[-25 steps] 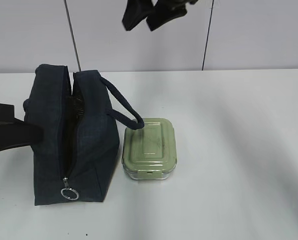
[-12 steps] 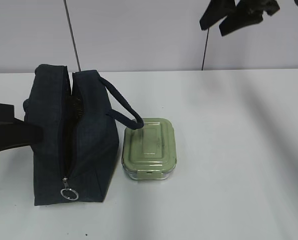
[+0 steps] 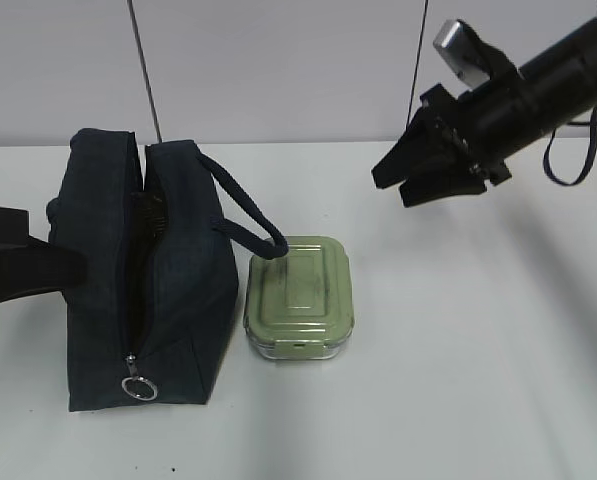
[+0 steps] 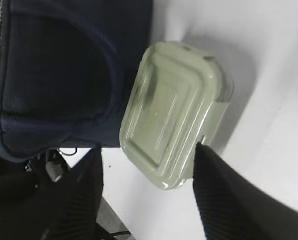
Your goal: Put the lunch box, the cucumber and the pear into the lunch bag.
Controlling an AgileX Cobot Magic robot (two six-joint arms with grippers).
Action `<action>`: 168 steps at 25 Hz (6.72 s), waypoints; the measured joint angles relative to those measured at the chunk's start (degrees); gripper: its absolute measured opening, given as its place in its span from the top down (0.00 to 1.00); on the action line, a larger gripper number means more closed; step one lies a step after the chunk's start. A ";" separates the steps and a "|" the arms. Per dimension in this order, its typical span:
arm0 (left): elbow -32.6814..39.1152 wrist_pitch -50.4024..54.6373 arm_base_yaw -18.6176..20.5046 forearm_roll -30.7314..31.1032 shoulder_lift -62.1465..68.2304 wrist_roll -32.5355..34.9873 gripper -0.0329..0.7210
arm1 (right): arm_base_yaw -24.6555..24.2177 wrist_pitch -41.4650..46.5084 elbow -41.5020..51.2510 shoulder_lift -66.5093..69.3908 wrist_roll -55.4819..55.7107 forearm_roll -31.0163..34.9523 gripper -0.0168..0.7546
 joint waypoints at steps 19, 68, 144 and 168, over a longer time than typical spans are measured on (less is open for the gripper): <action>0.00 0.00 0.00 0.00 0.00 0.00 0.97 | 0.00 -1.92 18.44 -0.12 -20.31 14.10 0.40; 0.00 0.27 0.00 0.39 0.00 0.05 0.97 | 6.91 -12.08 13.12 13.87 -18.96 23.15 0.22; 0.00 0.37 0.00 0.41 0.00 0.05 0.97 | -0.29 -2.16 -18.39 7.92 -7.46 20.68 0.48; 0.00 0.27 0.00 0.41 0.00 0.05 0.97 | 14.89 -1.34 -21.13 7.92 -3.46 20.32 0.48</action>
